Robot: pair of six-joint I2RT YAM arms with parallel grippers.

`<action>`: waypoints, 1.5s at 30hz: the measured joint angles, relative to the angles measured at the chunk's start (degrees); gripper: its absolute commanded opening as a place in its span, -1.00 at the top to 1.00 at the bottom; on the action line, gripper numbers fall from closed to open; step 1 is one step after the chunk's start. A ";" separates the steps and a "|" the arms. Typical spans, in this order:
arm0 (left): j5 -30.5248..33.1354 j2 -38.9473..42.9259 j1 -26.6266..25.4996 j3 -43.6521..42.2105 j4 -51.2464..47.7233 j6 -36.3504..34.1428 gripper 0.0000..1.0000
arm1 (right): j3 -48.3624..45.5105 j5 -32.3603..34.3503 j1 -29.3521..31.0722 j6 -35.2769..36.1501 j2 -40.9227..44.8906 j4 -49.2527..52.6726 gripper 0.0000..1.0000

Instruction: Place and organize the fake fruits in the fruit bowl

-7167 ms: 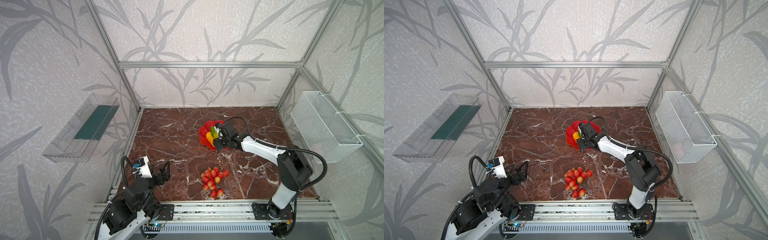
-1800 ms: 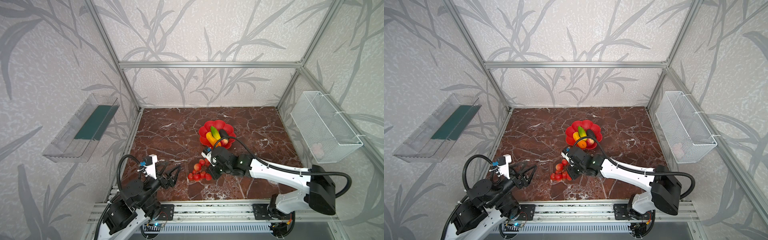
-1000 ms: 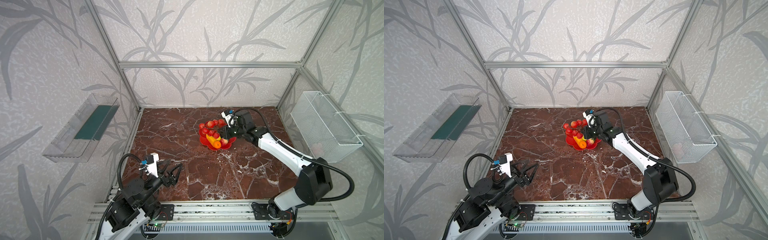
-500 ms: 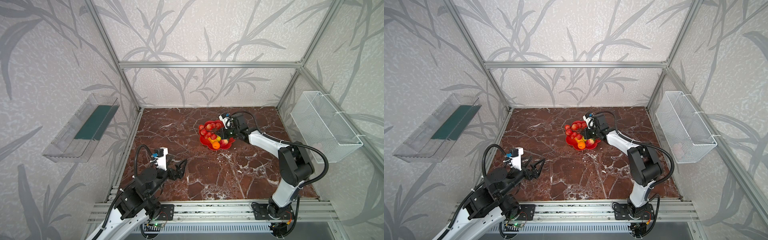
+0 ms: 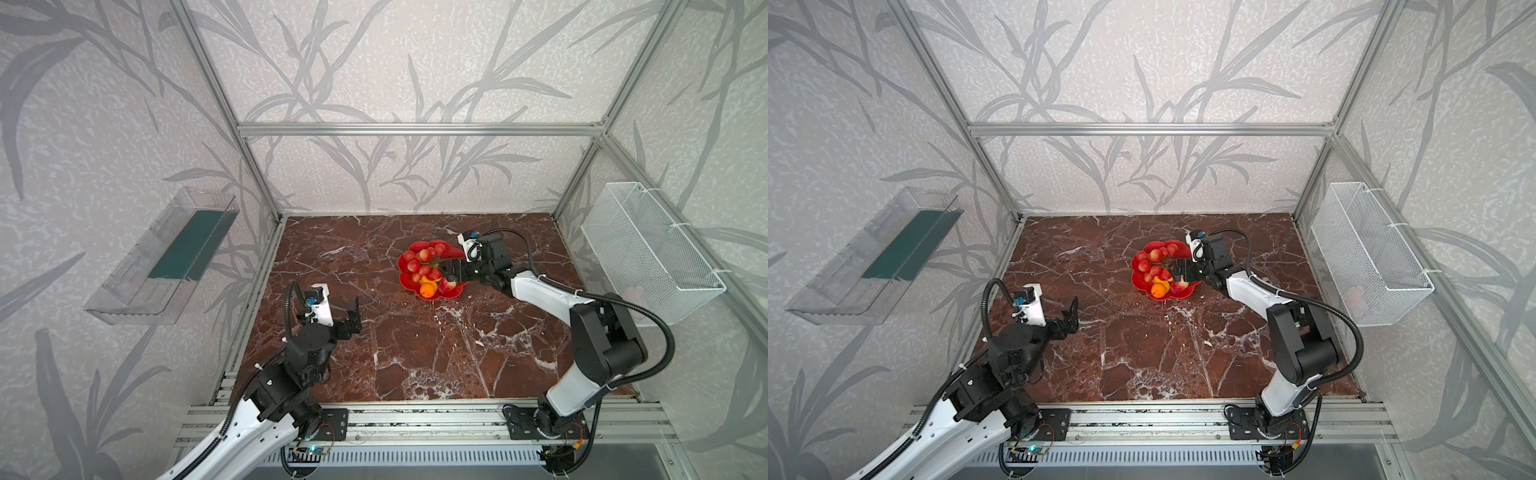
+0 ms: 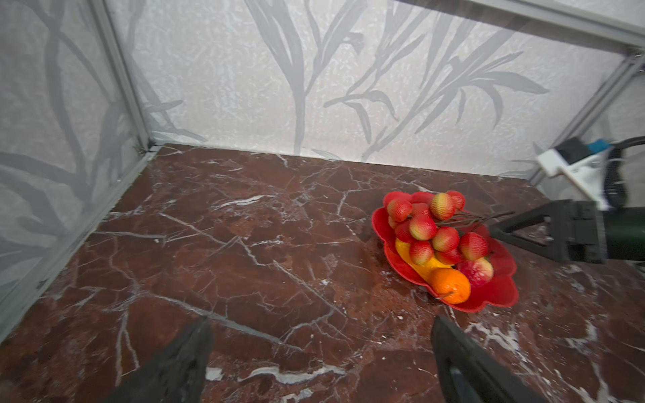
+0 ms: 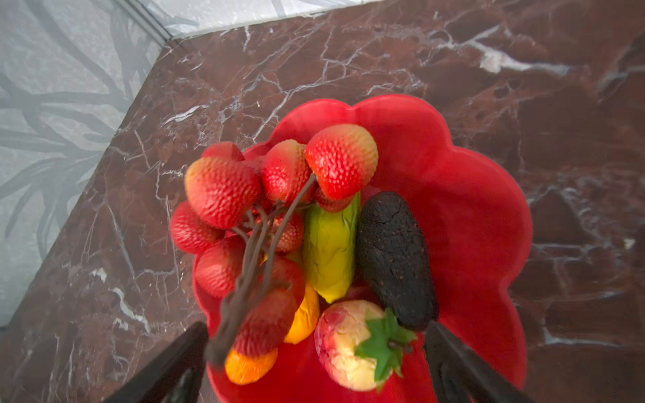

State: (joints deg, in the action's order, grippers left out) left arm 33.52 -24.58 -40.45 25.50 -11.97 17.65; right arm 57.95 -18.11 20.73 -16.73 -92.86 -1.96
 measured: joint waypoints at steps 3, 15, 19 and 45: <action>3.89 -0.07 3.52 -4.11 5.97 -3.91 -1.00 | -3.52 1.53 0.15 0.13 7.74 0.07 -0.98; -2.71 -13.27 27.23 -13.38 24.81 -8.02 -1.00 | -23.67 18.71 -0.31 9.07 35.54 -4.20 -0.98; -7.43 -23.98 32.89 -13.64 33.42 -8.72 -1.00 | -28.33 26.27 -0.79 13.75 32.59 -9.29 -0.98; -20.81 -64.54 42.82 -7.26 68.39 -11.37 -0.99 | -39.80 24.70 -11.28 23.93 1.44 -56.89 -0.98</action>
State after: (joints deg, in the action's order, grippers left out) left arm 12.71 -89.12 2.37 18.24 56.42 6.28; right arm 18.15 6.59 9.45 7.20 -91.42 -58.85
